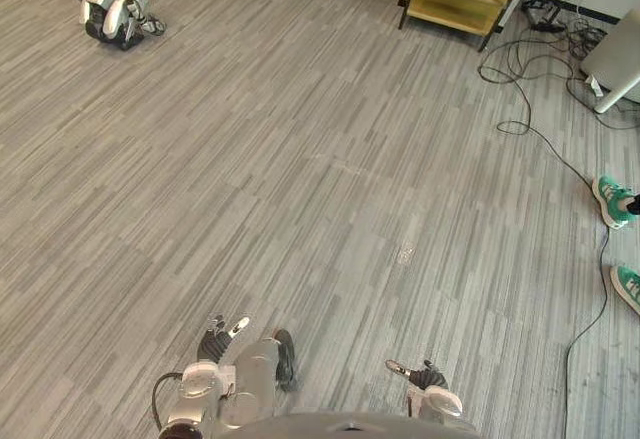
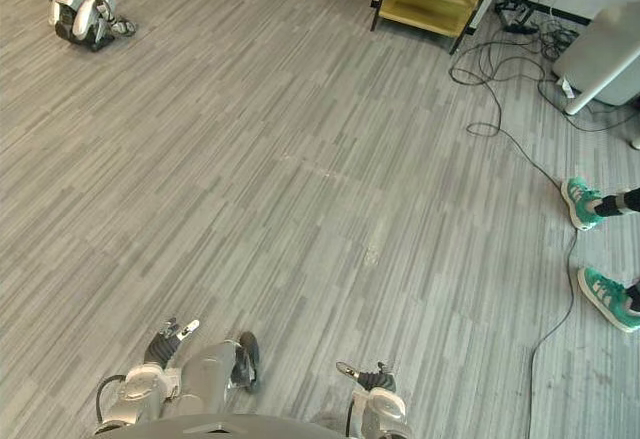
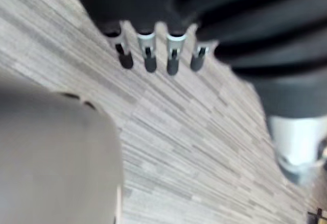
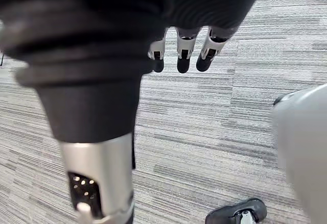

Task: Pick up cushions and gather them together orderly.

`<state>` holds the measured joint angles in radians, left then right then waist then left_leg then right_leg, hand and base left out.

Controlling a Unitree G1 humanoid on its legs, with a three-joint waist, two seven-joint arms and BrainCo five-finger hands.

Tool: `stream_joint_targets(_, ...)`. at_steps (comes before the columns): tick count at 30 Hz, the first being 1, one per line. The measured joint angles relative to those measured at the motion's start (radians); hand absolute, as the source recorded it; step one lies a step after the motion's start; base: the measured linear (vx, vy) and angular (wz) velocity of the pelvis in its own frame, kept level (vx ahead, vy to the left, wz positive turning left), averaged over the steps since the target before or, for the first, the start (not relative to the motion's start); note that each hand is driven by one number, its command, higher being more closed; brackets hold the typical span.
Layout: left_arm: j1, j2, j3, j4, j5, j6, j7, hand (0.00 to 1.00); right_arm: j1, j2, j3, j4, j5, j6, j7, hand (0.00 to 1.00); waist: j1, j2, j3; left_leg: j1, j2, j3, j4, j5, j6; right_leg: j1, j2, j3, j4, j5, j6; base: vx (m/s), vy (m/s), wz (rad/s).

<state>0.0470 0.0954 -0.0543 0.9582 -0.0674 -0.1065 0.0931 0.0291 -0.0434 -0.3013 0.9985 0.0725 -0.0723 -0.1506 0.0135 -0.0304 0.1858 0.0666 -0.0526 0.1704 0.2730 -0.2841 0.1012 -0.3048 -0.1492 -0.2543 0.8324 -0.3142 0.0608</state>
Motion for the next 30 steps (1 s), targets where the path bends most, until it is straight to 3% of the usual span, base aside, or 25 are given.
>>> stream_joint_targets(2, -0.002, -0.015, 0.0, 0.001, 0.007, 0.006, -0.002, 0.0, -0.002, -0.014, -0.004, -0.002, 0.0, 0.001, 0.001, 0.0, -0.006, 0.014, 0.009, 0.069, 0.013, -0.026, -0.049, -0.006, -0.007, -0.044, 0.035, -0.006, -0.226, 0.043, -0.019, 0.62, -0.067, 0.46)
stream_joint_targets(3, -0.002, -0.021, 0.003, 0.001, 0.012, 0.009, -0.005, 0.0, -0.004, -0.025, -0.017, -0.003, -0.001, 0.002, 0.0, 0.0, -0.018, 0.037, 0.023, 0.127, 0.041, -0.051, -0.097, -0.013, -0.027, -0.049, 0.076, -0.003, -0.463, 0.15, -0.025, 0.47, -0.077, 0.49)
stream_joint_targets(4, -0.001, -0.021, 0.003, 0.001, 0.012, 0.009, -0.006, 0.0, -0.004, -0.027, -0.019, -0.002, -0.001, 0.004, -0.001, 0.0, -0.021, 0.039, 0.024, 0.15, 0.047, -0.061, -0.113, -0.016, -0.038, -0.05, 0.087, -0.002, -0.549, 0.199, -0.023, 0.61, -0.128, 0.7)
stream_joint_targets(5, 0.007, -0.018, 0.003, 0.003, 0.013, 0.009, -0.007, 0.0, 0.006, -0.024, -0.017, 0.001, -0.001, 0.011, -0.001, 0.0, -0.027, 0.022, 0.023, 0.202, 0.047, -0.072, -0.144, -0.03, -0.08, -0.073, 0.083, 0.003, -0.716, 0.31, -0.014, 0.63, -0.182, 0.59)
stream_joint_targets(6, 0.012, -0.016, 0.006, 0.009, 0.014, 0.008, -0.007, 0.0, 0.021, -0.02, -0.017, 0.002, -0.002, 0.012, -0.001, 0.0, -0.028, 0.001, 0.018, 0.241, 0.043, -0.097, -0.148, -0.052, -0.117, -0.083, 0.078, 0.027, -0.74, 0.374, -0.027, 0.78, -0.247, 0.59)
stream_joint_targets(7, 0.014, -0.014, 0.006, 0.021, 0.021, 0.009, -0.008, 0.0, 0.027, -0.024, -0.02, 0.004, -0.002, 0.013, -0.001, 0.0, -0.031, 0.012, 0.016, 0.264, 0.06, -0.118, -0.139, -0.06, -0.13, -0.078, 0.082, 0.04, -0.704, 0.472, -0.069, 0.67, -0.231, 0.41)
stream_joint_targets(8, 0.01, -0.023, 0.005, 0.034, 0.034, 0.009, -0.011, 0.0, 0.028, -0.028, -0.027, 0.004, -0.002, 0.013, -0.001, 0.0, -0.034, 0.04, 0.01, 0.257, 0.09, -0.134, -0.083, -0.058, -0.133, -0.082, 0.1, 0.042, -0.648, 0.503, -0.096, 0.78, -0.298, 0.34)
stream_joint_targets(9, 0.003, -0.044, 0.005, 0.045, 0.042, 0.009, -0.014, 0.0, 0.029, -0.043, -0.047, 0.003, -0.002, 0.012, 0.0, 0.0, -0.042, 0.087, 0.007, 0.22, 0.13, -0.148, 0.04, -0.051, -0.145, -0.072, 0.13, 0.021, -0.598, 0.457, -0.119, 0.51, -0.209, 0.21)
stream_joint_targets(10, 0.003, -0.056, 0.011, 0.046, 0.051, 0.008, -0.014, 0.0, 0.029, -0.049, -0.06, 0.003, -0.003, 0.012, 0.0, 0.0, -0.039, 0.108, 0.006, 0.192, 0.153, -0.147, 0.13, -0.03, -0.178, -0.058, 0.148, 0.014, -0.576, 0.429, -0.138, 0.64, -0.255, 0.05)
stream_joint_targets(11, 0.005, -0.069, 0.029, 0.047, 0.052, 0.008, -0.014, 0.0, 0.029, -0.052, -0.064, 0.001, -0.002, 0.012, -0.001, 0.0, -0.037, 0.121, 0.008, 0.126, 0.176, -0.149, 0.321, 0.056, -0.222, -0.026, 0.163, 0.008, -0.545, 0.381, -0.143, 0.5, -0.173, -0.09)
stream_joint_targets(12, 0.007, -0.076, 0.041, 0.046, 0.052, 0.009, -0.014, 0.0, 0.03, -0.051, -0.063, -0.001, -0.002, 0.012, -0.001, 0.0, -0.038, 0.123, 0.008, 0.067, 0.19, -0.159, 0.47, 0.16, -0.24, 0.005, 0.171, 0.011, -0.542, 0.35, -0.154, 0.73, -0.243, -0.1)
stream_joint_targets(13, 0.007, -0.076, 0.057, 0.039, 0.052, 0.008, -0.02, 0.0, 0.036, -0.051, -0.06, -0.002, -0.001, 0.012, -0.002, 0.0, -0.033, 0.127, 0.01, -0.023, 0.225, -0.157, 0.7, 0.178, -0.254, 0.078, 0.198, 0.014, -0.555, 0.306, -0.164, 0.58, -0.181, -0.1)
stream_joint_targets(14, 0.008, -0.073, 0.057, 0.037, 0.052, 0.007, -0.021, 0.0, 0.04, -0.054, -0.055, -0.001, -0.001, 0.011, -0.002, 0.0, -0.028, 0.129, 0.014, -0.057, 0.253, -0.138, 0.801, 0.165, -0.241, 0.125, 0.216, 0.019, -0.569, 0.287, -0.173, 0.55, -0.161, -0.3)
stream_joint_targets(15, 0.012, -0.069, 0.059, 0.02, 0.05, 0.006, -0.028, 0.0, 0.049, -0.056, -0.044, 0.0, 0.0, 0.011, -0.002, 0.0, -0.009, 0.118, 0.021, -0.118, 0.3, -0.092, 0.933, 0.124, -0.201, 0.22, 0.246, 0.042, -0.609, 0.26, -0.186, 0.6, -0.149, -0.51)
stream_joint_targets(16, 0.018, -0.063, 0.053, -0.006, 0.05, 0.006, -0.033, 0.0, 0.05, -0.058, -0.024, 0.0, 0.003, 0.011, -0.003, 0.0, 0.002, 0.115, 0.019, -0.181, 0.307, -0.068, 0.953, 0.092, -0.185, 0.293, 0.258, 0.071, -0.653, 0.246, -0.187, 0.57, -0.123, -0.53)
stream_joint_targets(18, 0.02, -0.064, 0.054, -0.013, 0.049, 0.005, -0.033, 0.0, 0.045, -0.058, -0.018, 0.0, 0.004, 0.011, -0.002, 0.0, 0.005, 0.112, 0.017, -0.244, 0.302, -0.05, 0.895, 0.061, -0.172, 0.344, 0.26, 0.096, -0.696, 0.246, -0.18, 0.4, -0.043, -0.44)
stream_joint_targets(21, 0.017, -0.065, 0.052, -0.045, 0.049, 0.004, -0.031, 0.0, 0.036, -0.046, -0.03, 0.001, 0.013, 0.012, -0.004, 0.0, 0.025, 0.107, 0.021, -0.326, 0.242, -0.045, 0.517, 0.002, -0.176, 0.43, 0.24, 0.158, -0.769, 0.256, -0.14, 0.41, 0.076, -0.56)
stream_joint_targets(22, 0.012, -0.064, 0.052, -0.045, 0.049, 0.004, -0.03, 0.0, 0.038, -0.038, -0.04, 0.001, 0.013, 0.012, -0.004, 0.0, 0.027, 0.099, 0.022, -0.319, 0.187, -0.089, 0.302, 0.021, -0.192, 0.447, 0.219, 0.177, -0.781, 0.246, -0.126, 0.34, 0.177, -0.58)
stream_joint_targets(23, 0.016, -0.068, 0.047, -0.044, 0.049, 0.004, -0.025, 0.0, 0.041, -0.039, -0.045, 0.002, 0.013, 0.011, -0.005, 0.0, 0.035, 0.106, 0.015, -0.29, 0.137, -0.16, 0.031, 0.102, -0.207, 0.462, 0.206, 0.209, -0.796, 0.229, -0.103, 0.32, 0.192, -0.6)
stream_joint_targets(24, 0.019, -0.071, 0.042, -0.043, 0.049, 0.005, -0.022, 0.0, 0.044, -0.043, -0.045, 0.002, 0.014, 0.011, -0.004, 0.0, 0.039, 0.114, 0.01, -0.287, 0.132, -0.178, -0.017, 0.126, -0.208, 0.464, 0.208, 0.22, -0.797, 0.223, -0.097, 0.34, 0.236, -0.73)
stream_joint_targets(25, 0.024, -0.073, 0.037, -0.04, 0.046, 0.004, -0.014, 0.0, 0.045, -0.043, -0.046, 0.001, 0.013, 0.011, -0.005, 0.0, 0.04, 0.118, 0.005, -0.27, 0.122, -0.2, -0.027, 0.242, -0.174, 0.479, 0.205, 0.248, -0.781, 0.186, -0.075, 0.36, 0.263, -0.55)
stream_joint_targets(26, 0.02, -0.062, 0.03, -0.035, 0.046, 0.004, -0.014, 0.0, 0.046, -0.035, -0.045, 0.001, 0.01, 0.011, -0.005, 0.0, 0.036, 0.109, -0.003, -0.267, 0.105, -0.195, 0.006, 0.264, -0.14, 0.478, 0.187, 0.264, -0.734, 0.134, -0.057, 0.46, 0.299, -0.45)
stream_joint_targets(27, 0.016, -0.055, 0.025, -0.035, 0.046, 0.004, -0.016, 0.0, 0.046, -0.026, -0.045, 0.001, 0.008, 0.011, -0.005, 0.0, 0.037, 0.092, -0.004, -0.264, 0.093, -0.185, 0.025, 0.242, -0.131, 0.473, 0.171, 0.269, -0.703, 0.107, -0.051, 0.46, 0.249, -0.29)
stream_joint_targets(28, 0.014, -0.031, 0.014, -0.031, 0.037, 0.003, -0.015, 0.0, 0.052, -0.007, -0.045, 0.004, 0.002, 0.012, -0.005, 0.0, 0.039, 0.045, -0.018, -0.25, 0.065, -0.147, 0.04, 0.198, -0.119, 0.437, 0.131, 0.279, -0.595, 0.047, -0.027, 0.31, 0.147, -0.37)
stream_joint_targets(30, 0.011, -0.022, 0.013, -0.024, 0.027, 0.003, -0.013, 0.0, 0.041, 0.001, -0.035, 0.015, -0.002, 0.014, -0.002, 0.0, 0.053, 0.025, -0.026, -0.201, 0.06, -0.09, 0.039, 0.147, -0.102, 0.331, 0.108, 0.288, -0.339, 0.032, 0.032, 0.36, 0.17, -0.78)
